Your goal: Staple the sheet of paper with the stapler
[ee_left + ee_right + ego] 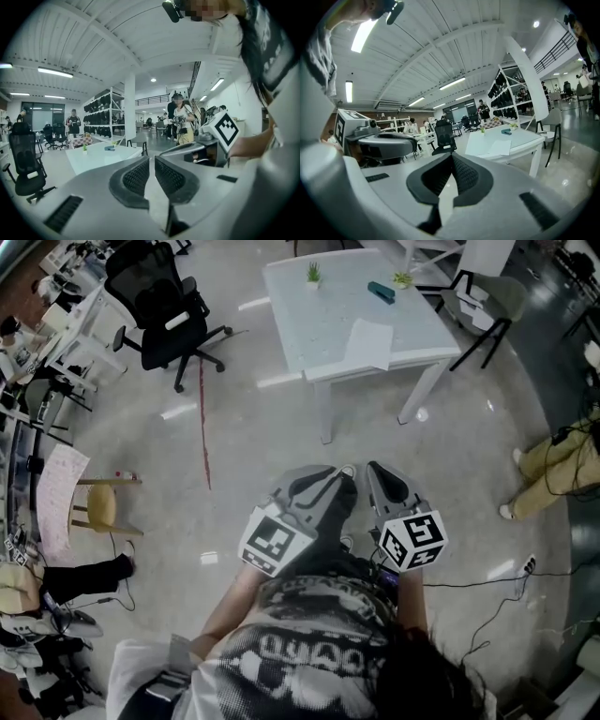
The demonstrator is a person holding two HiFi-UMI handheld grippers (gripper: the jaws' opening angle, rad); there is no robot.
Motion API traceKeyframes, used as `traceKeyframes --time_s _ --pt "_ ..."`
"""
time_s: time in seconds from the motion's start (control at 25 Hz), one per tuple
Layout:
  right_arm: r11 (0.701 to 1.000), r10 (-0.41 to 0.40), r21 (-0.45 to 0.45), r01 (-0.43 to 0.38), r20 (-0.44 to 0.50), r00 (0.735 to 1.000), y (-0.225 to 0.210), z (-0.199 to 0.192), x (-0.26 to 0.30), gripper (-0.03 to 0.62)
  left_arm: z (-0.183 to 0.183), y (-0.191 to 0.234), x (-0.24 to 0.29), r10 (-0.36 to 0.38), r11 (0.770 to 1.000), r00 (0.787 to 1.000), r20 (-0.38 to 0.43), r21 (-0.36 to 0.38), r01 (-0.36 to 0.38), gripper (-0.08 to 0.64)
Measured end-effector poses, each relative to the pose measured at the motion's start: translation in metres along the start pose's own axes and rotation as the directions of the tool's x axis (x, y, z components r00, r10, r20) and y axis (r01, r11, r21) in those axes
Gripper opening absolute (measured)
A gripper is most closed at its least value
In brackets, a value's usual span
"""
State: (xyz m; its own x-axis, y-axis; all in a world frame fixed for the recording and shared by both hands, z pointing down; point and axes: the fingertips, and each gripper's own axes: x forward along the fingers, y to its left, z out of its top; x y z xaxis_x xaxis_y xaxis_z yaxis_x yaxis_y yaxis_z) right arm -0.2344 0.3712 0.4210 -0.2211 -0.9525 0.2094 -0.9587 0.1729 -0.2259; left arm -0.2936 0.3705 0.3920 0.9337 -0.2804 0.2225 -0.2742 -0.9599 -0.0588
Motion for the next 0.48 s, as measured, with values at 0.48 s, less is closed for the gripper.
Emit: traceKeyframes --time_s 0.48 --pt "0.999 -0.036 0.037 0.038 -0.074 0.997 -0.103 0.018 0.095 -0.008 -0.005 0.097 0.112 -0.013 1.000 0.999 -0.046 -0.026 0.012 0.034"
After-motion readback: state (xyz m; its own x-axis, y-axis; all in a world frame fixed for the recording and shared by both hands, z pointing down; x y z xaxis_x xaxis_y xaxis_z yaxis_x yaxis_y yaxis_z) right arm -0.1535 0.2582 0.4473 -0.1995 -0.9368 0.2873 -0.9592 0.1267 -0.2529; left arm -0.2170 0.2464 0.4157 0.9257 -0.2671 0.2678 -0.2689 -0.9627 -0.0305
